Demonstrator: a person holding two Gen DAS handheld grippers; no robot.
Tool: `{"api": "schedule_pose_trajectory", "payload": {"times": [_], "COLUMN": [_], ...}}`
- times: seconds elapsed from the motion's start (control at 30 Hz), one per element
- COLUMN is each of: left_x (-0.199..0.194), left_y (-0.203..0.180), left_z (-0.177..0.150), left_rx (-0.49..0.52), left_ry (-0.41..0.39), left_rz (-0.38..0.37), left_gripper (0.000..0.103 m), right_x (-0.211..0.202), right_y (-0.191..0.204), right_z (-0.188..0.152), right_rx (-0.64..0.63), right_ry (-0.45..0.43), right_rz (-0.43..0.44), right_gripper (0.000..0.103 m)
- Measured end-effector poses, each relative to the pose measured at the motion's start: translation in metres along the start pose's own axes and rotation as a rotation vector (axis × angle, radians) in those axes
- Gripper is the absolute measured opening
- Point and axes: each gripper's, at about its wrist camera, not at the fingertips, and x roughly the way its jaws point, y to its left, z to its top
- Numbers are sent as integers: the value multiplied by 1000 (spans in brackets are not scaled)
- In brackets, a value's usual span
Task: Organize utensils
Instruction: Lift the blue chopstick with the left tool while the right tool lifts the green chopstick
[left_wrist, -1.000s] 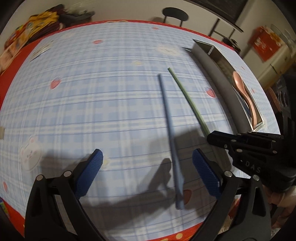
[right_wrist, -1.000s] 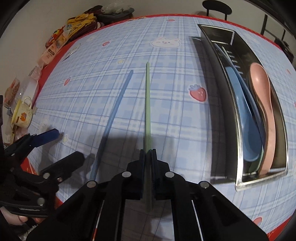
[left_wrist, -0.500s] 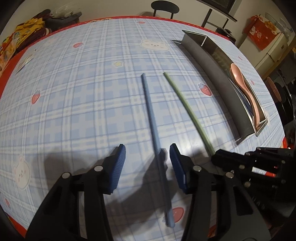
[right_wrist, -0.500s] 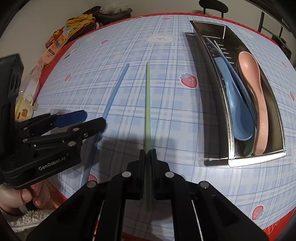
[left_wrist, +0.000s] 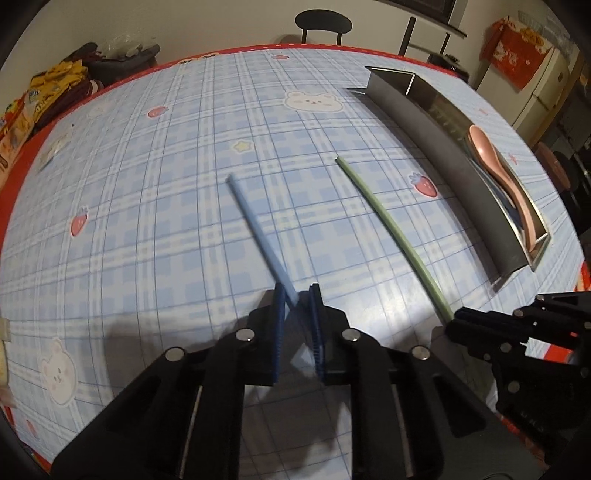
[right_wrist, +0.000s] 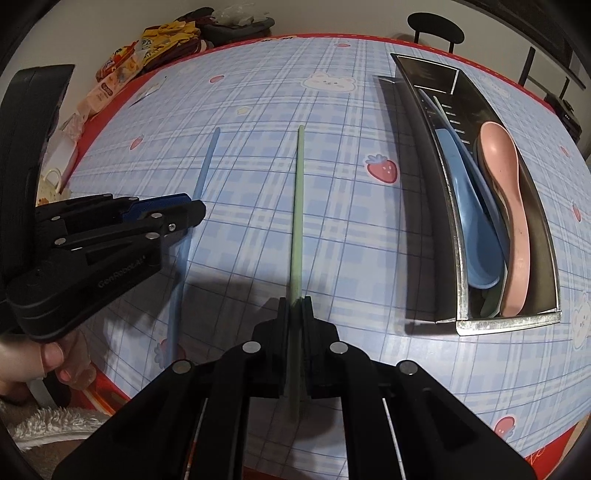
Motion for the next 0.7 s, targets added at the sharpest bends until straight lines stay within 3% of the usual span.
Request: {"api": "schedule_pose_trajectory", "payload": {"times": [0.3, 0.7], "left_x": [-5, -6], "left_y": [10, 16], "left_z": [-12, -11], "left_rx": [-71, -104], "left_ry": [-12, 0], "left_rz": [-56, -75], "left_gripper": [15, 12], "right_x": [0, 1], "right_y": [4, 9], "right_z": [0, -2], "right_rx": [-28, -87], "right_ry": [-6, -11], "right_rz": [-24, -47], "right_gripper": [7, 7]}}
